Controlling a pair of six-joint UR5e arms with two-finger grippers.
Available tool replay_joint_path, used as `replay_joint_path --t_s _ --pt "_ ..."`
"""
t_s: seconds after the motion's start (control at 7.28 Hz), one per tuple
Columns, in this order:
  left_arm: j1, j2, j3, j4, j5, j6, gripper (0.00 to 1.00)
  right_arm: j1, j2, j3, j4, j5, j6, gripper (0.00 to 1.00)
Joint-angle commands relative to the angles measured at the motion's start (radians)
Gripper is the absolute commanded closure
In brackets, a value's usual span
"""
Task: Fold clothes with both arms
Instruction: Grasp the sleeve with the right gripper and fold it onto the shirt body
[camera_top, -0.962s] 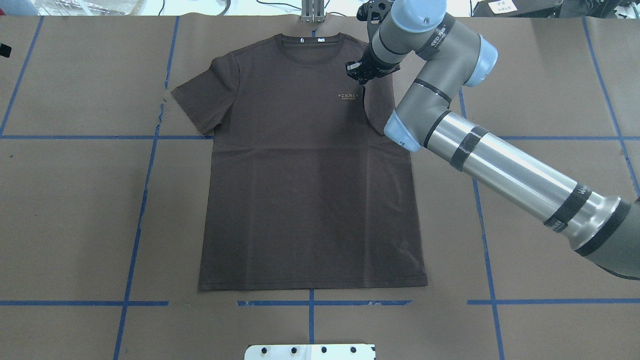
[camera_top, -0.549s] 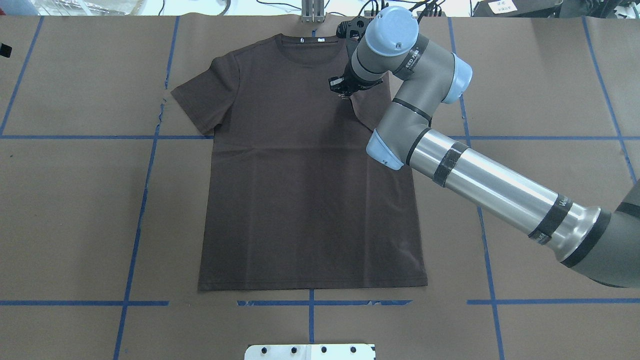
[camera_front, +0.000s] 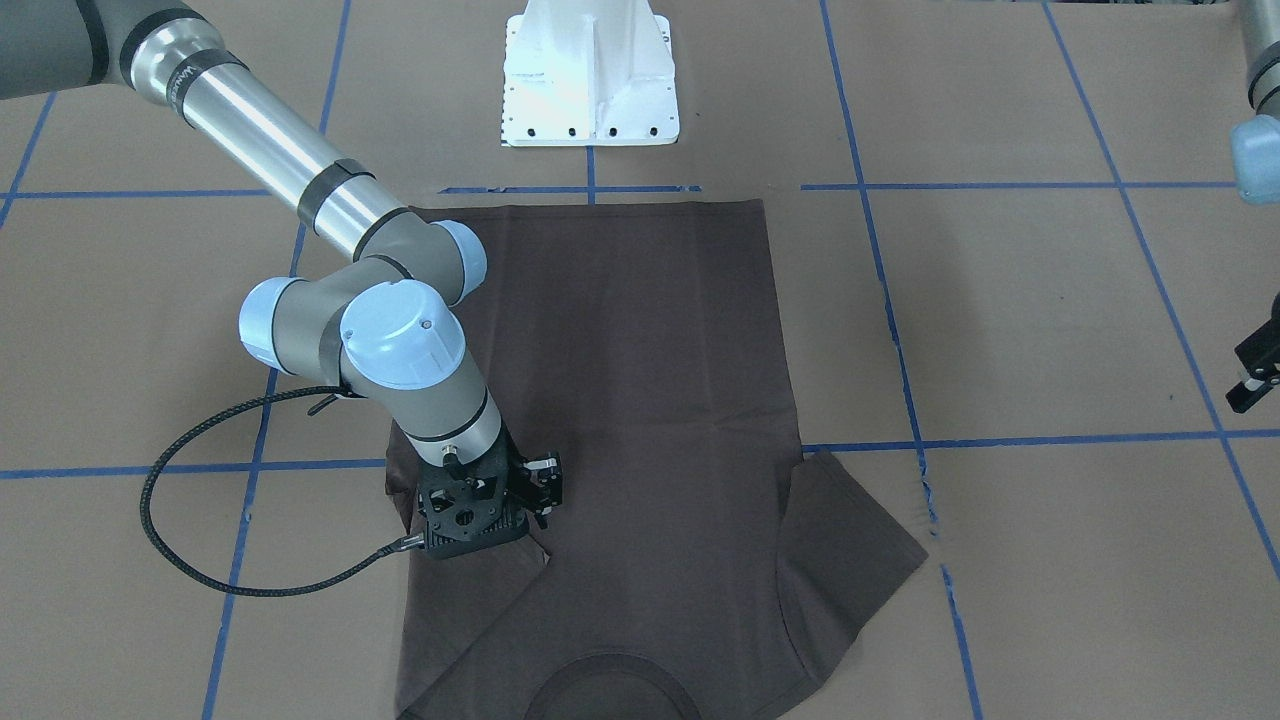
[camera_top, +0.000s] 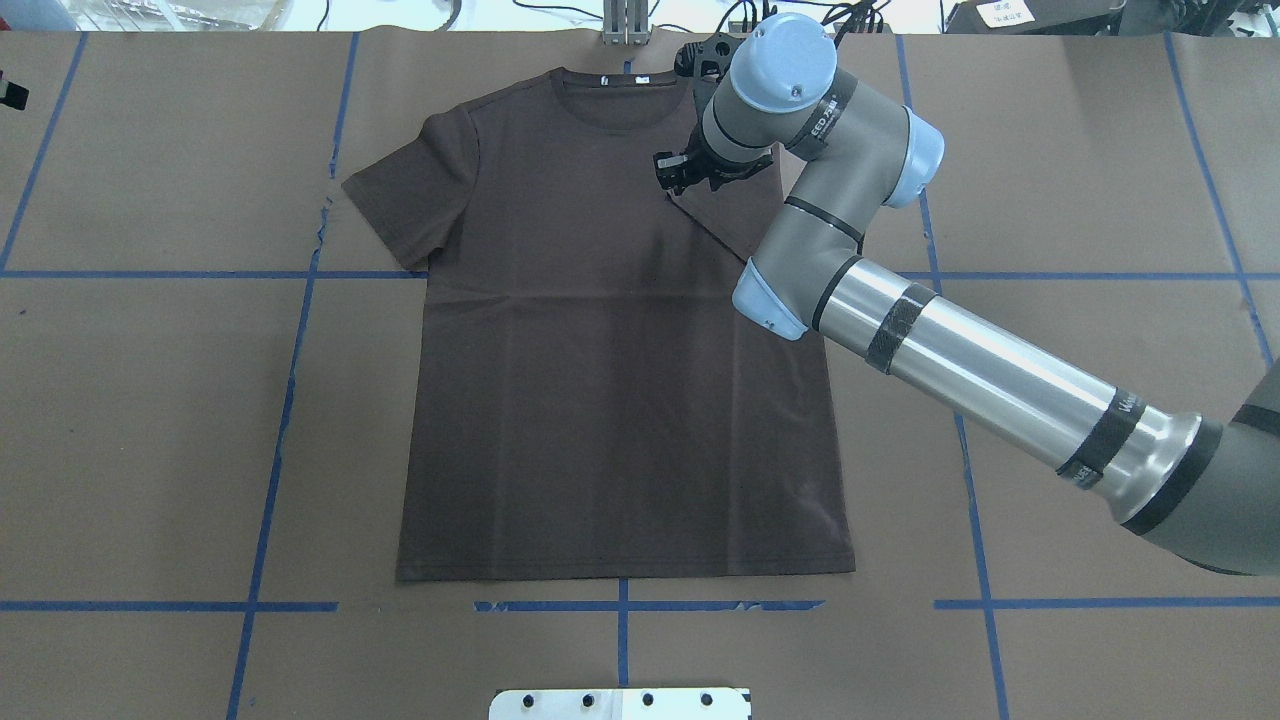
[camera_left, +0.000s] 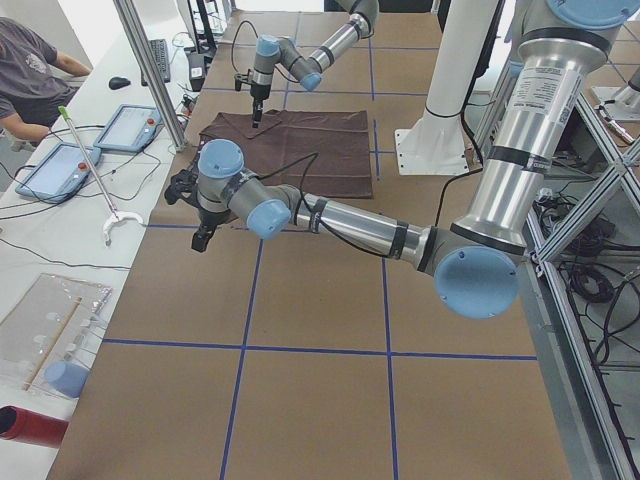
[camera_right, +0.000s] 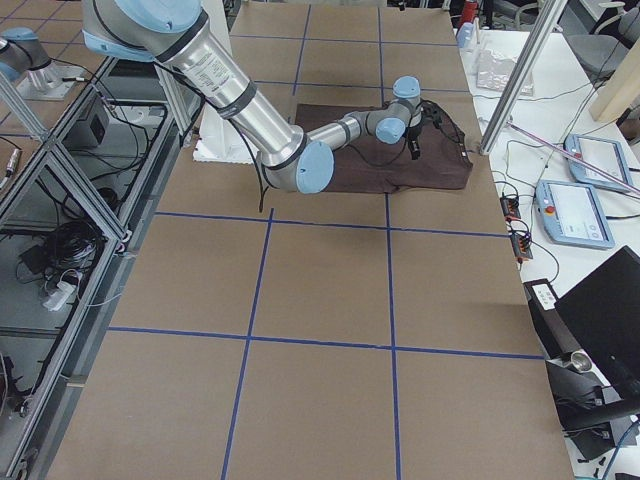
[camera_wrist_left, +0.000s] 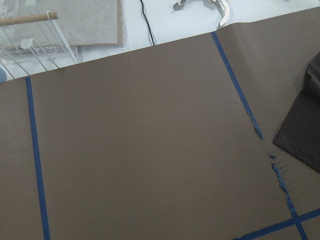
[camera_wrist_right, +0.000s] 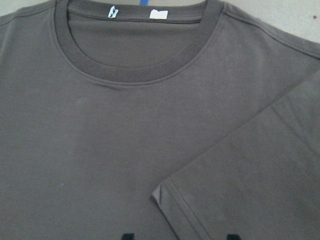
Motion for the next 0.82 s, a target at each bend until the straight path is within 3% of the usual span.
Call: replay_joint_path --t_s 0.0,0.27,0.41,0.69 --pt "0.114 -0.082 0.065 -0.037 0.136 -0.166 0.0 0.051 -0.004 0.087 -0.263 0.146 0.029 0.0" --pt "0.269 -0.104 0.147 -0.24 0.276 -0.473 0.0 0.139 -0.075 0.229 -0.466 0.339 -0.053 0.0" --pt "0.331 -0.124 0.178 -0.281 0.349 -0.546 0.0 0.166 -0.159 0.321 -0.499 0.37 -0.201 0.0" --pt "0.463 -0.191 0.25 -0.307 0.516 -0.69 0.0 0.17 -0.223 0.394 -0.519 0.371 -0.256 0.0"
